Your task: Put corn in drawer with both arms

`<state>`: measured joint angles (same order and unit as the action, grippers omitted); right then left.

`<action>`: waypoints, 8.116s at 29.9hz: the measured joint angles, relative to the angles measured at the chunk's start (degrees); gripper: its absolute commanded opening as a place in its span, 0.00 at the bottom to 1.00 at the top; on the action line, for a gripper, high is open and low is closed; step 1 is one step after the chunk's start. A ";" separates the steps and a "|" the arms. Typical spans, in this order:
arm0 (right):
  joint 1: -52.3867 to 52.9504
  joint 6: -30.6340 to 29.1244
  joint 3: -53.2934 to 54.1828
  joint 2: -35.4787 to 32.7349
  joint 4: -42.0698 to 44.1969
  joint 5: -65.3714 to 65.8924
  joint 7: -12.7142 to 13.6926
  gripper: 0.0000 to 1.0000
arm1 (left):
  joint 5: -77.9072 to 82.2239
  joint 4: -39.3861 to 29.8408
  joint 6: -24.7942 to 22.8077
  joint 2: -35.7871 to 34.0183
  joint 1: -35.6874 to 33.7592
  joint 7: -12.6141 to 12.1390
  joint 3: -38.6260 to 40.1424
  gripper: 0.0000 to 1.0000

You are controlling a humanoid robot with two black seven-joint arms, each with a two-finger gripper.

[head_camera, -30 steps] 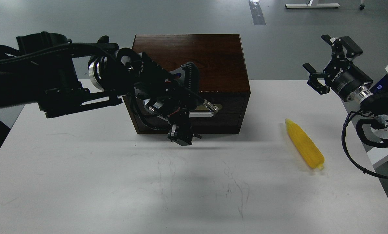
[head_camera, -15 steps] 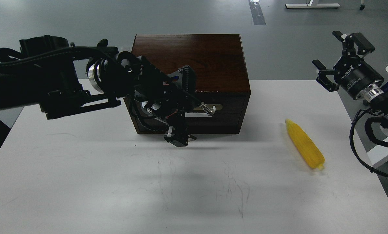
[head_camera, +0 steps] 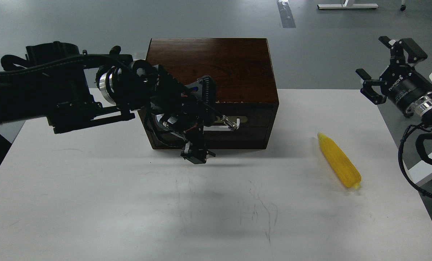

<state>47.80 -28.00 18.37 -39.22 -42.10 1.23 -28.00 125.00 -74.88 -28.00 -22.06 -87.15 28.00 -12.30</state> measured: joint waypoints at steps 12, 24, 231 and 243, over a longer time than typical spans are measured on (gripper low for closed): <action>-1.04 0.00 1.06 -0.16 -0.01 0.00 0.00 1.00 | 0.00 1.58 0.00 0.67 0.40 0.00 -0.72 0.98; -1.01 0.00 1.23 1.48 0.07 0.02 0.00 1.00 | 0.00 1.84 0.00 0.79 1.36 0.00 -1.06 0.98; 46.03 -0.01 -34.09 -8.24 -23.38 83.93 0.00 0.00 | -125.25 22.92 0.00 -19.28 38.55 0.00 35.90 0.98; 66.66 -0.01 -44.25 9.42 -29.02 84.14 0.00 0.00 | -125.26 22.92 0.00 -19.48 38.33 0.00 35.85 0.98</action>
<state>114.45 -28.01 -25.88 -29.81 -71.12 85.37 -28.00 -0.26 -51.96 -28.00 -41.54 -48.83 28.00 23.55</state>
